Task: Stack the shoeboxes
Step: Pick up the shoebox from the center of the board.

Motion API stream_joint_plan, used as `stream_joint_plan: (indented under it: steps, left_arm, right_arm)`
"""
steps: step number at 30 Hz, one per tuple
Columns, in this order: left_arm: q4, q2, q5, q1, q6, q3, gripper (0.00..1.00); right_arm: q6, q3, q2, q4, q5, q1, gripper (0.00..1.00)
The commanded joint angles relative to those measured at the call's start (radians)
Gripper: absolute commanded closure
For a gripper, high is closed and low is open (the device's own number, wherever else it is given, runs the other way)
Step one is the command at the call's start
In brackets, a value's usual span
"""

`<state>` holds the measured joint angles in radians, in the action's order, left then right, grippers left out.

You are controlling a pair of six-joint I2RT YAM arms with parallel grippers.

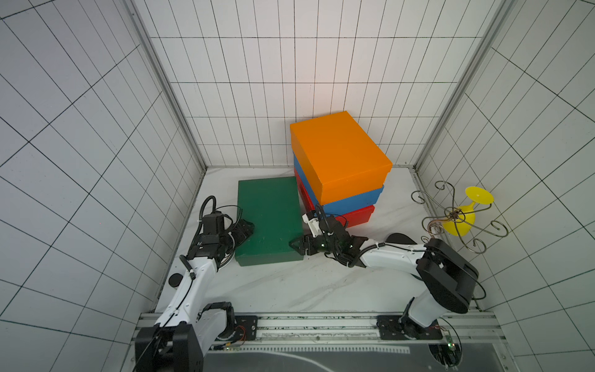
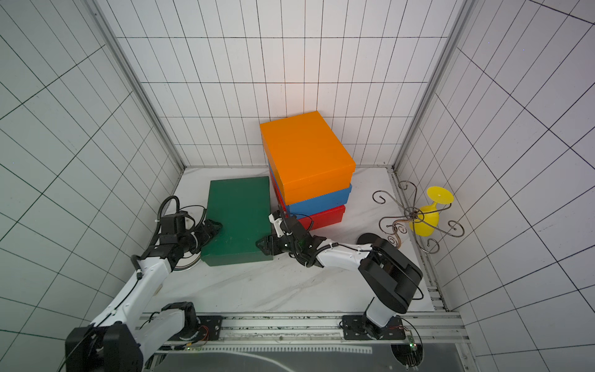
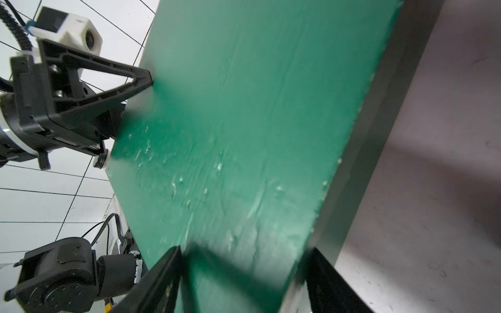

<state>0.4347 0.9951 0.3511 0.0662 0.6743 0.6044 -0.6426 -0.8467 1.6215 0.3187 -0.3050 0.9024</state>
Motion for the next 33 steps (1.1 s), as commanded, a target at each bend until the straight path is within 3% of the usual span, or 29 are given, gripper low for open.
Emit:
stream_joint_plan:
  steps: [1, 15, 33]
  left_arm:
    - [0.029, -0.047, 0.178, -0.04, 0.061, 0.066, 0.15]
    - [0.159, -0.184, 0.135, -0.038, 0.088, 0.201, 0.15]
    - [0.18, -0.23, 0.1, -0.022, 0.113, 0.206, 0.14]
  right_arm:
    - [0.046, -0.167, -0.038, 0.036, -0.077, 0.064, 0.32]
    - [0.135, -0.35, -0.121, -0.134, -0.059, 0.103, 0.37]
    - [0.186, -0.571, -0.029, -0.223, -0.117, 0.101, 0.45]
